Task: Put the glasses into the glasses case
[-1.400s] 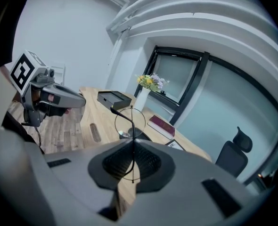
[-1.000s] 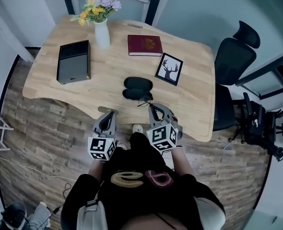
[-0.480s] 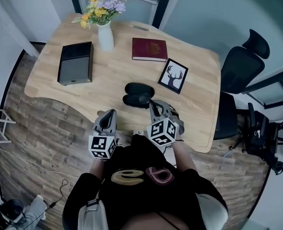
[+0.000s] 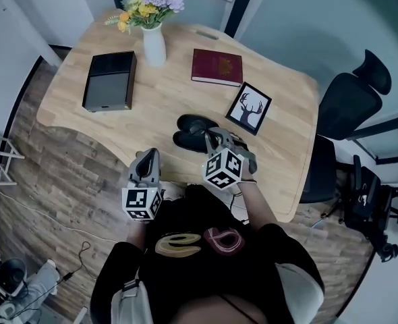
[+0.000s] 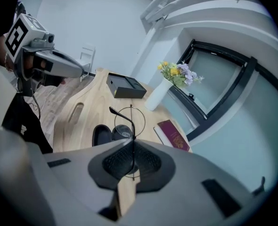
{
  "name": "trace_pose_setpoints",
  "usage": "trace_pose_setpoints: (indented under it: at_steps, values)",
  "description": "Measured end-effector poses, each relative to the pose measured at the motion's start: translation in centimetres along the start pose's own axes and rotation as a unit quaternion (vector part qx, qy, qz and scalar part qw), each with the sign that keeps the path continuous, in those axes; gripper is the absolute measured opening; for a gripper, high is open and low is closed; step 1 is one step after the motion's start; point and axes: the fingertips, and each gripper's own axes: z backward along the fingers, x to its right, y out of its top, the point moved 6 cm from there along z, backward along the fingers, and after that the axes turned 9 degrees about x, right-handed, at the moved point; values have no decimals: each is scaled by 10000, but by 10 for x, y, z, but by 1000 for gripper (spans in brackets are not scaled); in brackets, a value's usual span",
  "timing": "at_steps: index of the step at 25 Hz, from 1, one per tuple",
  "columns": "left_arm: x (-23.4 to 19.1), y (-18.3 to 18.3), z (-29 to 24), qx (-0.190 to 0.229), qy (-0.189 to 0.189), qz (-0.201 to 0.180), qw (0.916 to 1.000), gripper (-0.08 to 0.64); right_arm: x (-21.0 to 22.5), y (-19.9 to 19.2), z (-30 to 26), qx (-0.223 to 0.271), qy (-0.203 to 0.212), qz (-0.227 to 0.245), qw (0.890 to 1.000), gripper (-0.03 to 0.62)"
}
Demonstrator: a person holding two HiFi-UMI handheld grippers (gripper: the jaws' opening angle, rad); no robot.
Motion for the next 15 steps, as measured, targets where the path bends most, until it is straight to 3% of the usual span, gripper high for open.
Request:
trace_pose_setpoints:
  at_steps: [15]
  values:
    - [13,-2,-7,-88,243,-86,9996,18,1,-11,-53,-248,653,370,9969,15]
